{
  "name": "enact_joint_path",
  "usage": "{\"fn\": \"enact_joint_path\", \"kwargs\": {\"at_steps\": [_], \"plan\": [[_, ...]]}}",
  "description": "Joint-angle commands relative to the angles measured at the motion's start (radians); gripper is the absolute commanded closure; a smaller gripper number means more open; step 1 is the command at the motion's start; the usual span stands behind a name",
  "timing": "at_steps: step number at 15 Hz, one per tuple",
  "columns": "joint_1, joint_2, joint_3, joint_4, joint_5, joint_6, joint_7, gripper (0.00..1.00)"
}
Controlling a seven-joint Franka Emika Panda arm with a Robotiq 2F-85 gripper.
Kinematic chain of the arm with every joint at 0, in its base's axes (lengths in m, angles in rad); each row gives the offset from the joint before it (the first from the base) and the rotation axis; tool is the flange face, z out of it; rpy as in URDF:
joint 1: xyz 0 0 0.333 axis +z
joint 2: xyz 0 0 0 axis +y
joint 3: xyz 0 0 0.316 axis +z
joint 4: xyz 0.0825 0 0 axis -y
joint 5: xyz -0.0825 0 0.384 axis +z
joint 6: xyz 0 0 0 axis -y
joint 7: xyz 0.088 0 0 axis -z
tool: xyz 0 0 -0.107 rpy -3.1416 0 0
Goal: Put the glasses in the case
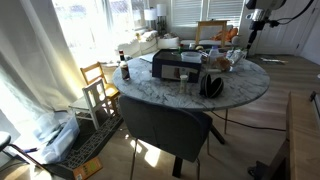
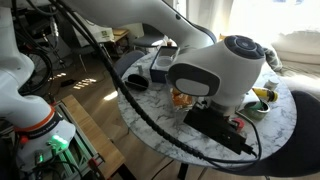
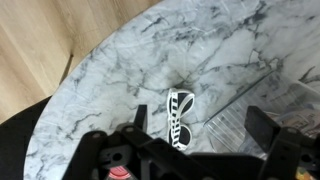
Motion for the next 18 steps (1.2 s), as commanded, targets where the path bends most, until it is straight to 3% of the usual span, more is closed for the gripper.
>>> {"fn": "enact_joint_path", "kwargs": {"at_steps": [1,10,13,15,17,18], "plan": [[-0.038,0.088,0.062,0.065,-0.034,0.054,0.017,0.00],[-0.036,0.193,0.124,0.123,-0.101,0.165,0.117,0.00],[-0.040,0.212,0.138,0.137,-0.107,0.183,0.146,0.11],[-0.044,0.222,0.149,0.144,-0.109,0.193,0.161,0.28],[-0.048,0.232,0.158,0.152,-0.111,0.200,0.172,0.28],[-0.053,0.237,0.165,0.156,-0.108,0.200,0.174,0.36]]}}
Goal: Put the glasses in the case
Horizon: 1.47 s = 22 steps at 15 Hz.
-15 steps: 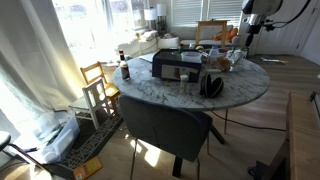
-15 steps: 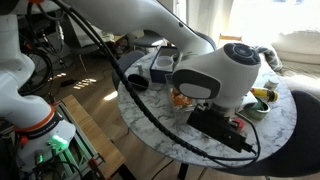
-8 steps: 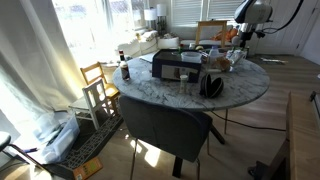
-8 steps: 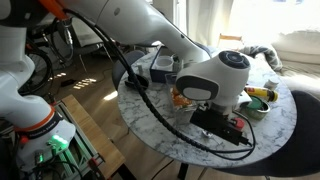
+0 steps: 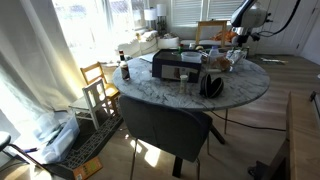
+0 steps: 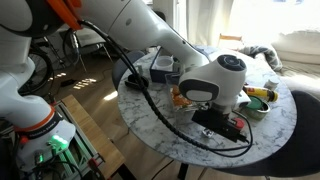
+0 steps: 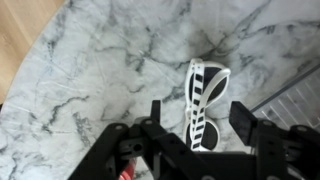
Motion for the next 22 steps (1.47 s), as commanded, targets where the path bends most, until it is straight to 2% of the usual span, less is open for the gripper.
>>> {"fn": "enact_joint_path", "kwargs": {"at_steps": [1,8,9,10,11,12,13,14,15,22], "plan": [[-0.036,0.038,0.042,0.035,-0.016,0.021,0.030,0.33],[-0.068,0.054,0.084,0.046,-0.004,0.031,0.032,0.49],[-0.071,0.054,0.089,0.045,-0.005,0.033,0.031,0.58],[-0.073,0.054,0.092,0.044,-0.006,0.036,0.030,0.58],[-0.075,0.054,0.095,0.043,-0.008,0.041,0.030,0.66],[-0.077,0.054,0.098,0.041,-0.009,0.045,0.030,0.68],[-0.078,0.053,0.100,0.040,-0.010,0.047,0.030,0.77],[-0.080,0.052,0.102,0.039,-0.010,0.047,0.029,0.92],[-0.082,0.052,0.106,0.039,-0.010,0.045,0.025,1.00],[-0.086,0.010,0.101,0.014,-0.022,0.011,0.027,0.97]]}}
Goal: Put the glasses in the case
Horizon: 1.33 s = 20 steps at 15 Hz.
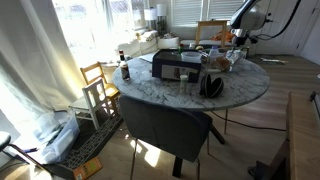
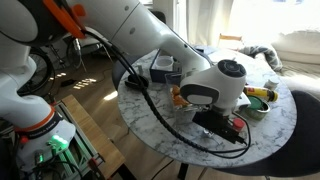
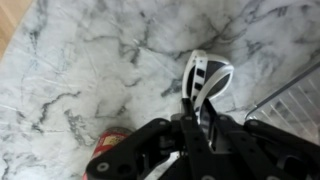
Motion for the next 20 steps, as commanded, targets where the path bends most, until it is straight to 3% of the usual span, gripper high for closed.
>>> {"fn": "enact_joint_path", "kwargs": {"at_steps": [1,7,12,16,20], "plan": [[-0.013,-0.040,0.009,-0.025,-0.034,-0.024,0.016,0.97],[-0.033,-0.179,0.016,-0.102,-0.055,-0.059,-0.051,0.97],[-0.059,-0.335,0.041,-0.200,0.011,0.037,-0.175,0.97],[-0.092,-0.462,0.108,-0.275,0.175,0.086,-0.411,0.97],[-0.059,-0.590,0.128,-0.372,0.366,0.019,-0.674,0.97]]}}
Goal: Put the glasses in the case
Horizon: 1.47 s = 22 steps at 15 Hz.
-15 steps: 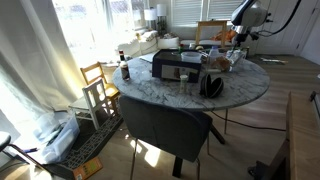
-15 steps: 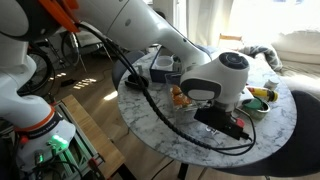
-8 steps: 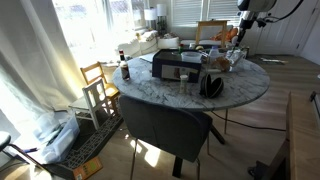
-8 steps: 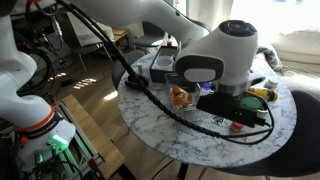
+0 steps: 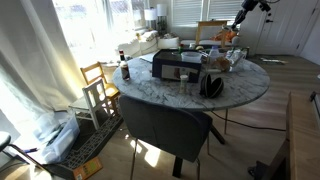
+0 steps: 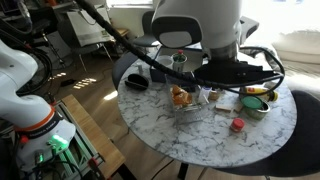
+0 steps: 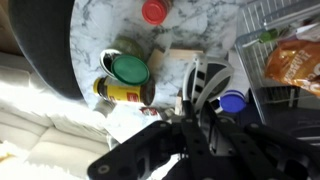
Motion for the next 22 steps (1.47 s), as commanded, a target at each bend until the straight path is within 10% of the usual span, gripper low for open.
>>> {"fn": "enact_joint_path", "kwargs": {"at_steps": [1,13,22], "plan": [[0.023,-0.145,0.016,-0.144,0.174,-0.053,-0.252,0.97],[0.426,-0.452,-0.175,-0.454,0.156,-0.282,-0.620,0.97],[0.602,-0.640,-0.219,-0.649,-0.047,-0.440,-0.769,0.97]]}}
